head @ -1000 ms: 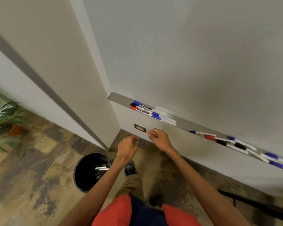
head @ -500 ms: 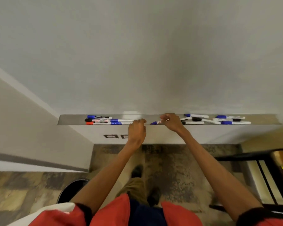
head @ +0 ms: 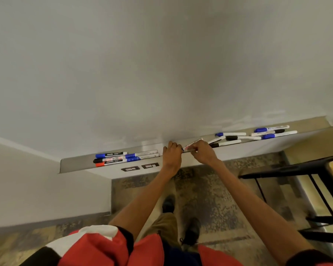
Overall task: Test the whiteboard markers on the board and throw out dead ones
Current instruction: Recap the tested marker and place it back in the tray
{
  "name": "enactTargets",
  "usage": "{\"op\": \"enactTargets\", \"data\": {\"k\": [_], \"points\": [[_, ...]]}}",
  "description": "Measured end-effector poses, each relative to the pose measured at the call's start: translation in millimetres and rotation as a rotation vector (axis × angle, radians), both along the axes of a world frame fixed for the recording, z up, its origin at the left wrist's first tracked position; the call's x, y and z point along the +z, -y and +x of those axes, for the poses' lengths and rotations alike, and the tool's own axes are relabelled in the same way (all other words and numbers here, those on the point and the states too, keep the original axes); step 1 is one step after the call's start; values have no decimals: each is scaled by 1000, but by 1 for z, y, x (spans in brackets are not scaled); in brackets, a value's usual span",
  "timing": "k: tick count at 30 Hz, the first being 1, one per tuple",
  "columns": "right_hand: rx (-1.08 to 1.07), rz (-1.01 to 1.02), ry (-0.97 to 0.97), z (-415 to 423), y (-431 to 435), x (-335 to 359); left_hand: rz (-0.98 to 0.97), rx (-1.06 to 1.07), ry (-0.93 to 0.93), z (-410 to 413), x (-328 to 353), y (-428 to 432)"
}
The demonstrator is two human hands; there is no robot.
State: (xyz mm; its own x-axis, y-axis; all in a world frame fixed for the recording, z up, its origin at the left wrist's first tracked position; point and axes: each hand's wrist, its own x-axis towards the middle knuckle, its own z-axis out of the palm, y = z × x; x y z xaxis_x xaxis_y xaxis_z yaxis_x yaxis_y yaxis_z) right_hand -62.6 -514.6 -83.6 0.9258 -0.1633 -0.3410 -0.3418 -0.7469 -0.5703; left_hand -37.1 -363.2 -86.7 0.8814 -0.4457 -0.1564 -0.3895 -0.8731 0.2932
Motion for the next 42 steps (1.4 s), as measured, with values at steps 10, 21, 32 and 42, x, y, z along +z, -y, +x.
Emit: {"op": "enactTargets", "data": {"k": [10, 21, 32, 42], "points": [[-185, 105, -26, -2, -10, 9, -51, 31, -38, 10, 3, -7], [-544, 595, 33, -3, -27, 55, -576, 78, 36, -22, 58, 4], [-444, 542, 516, -14, -28, 119, -737, 131, 155, -35, 99, 9], [-229, 551, 837, -9, -28, 224, -815, 97, 545, -12, 190, -12]]}}
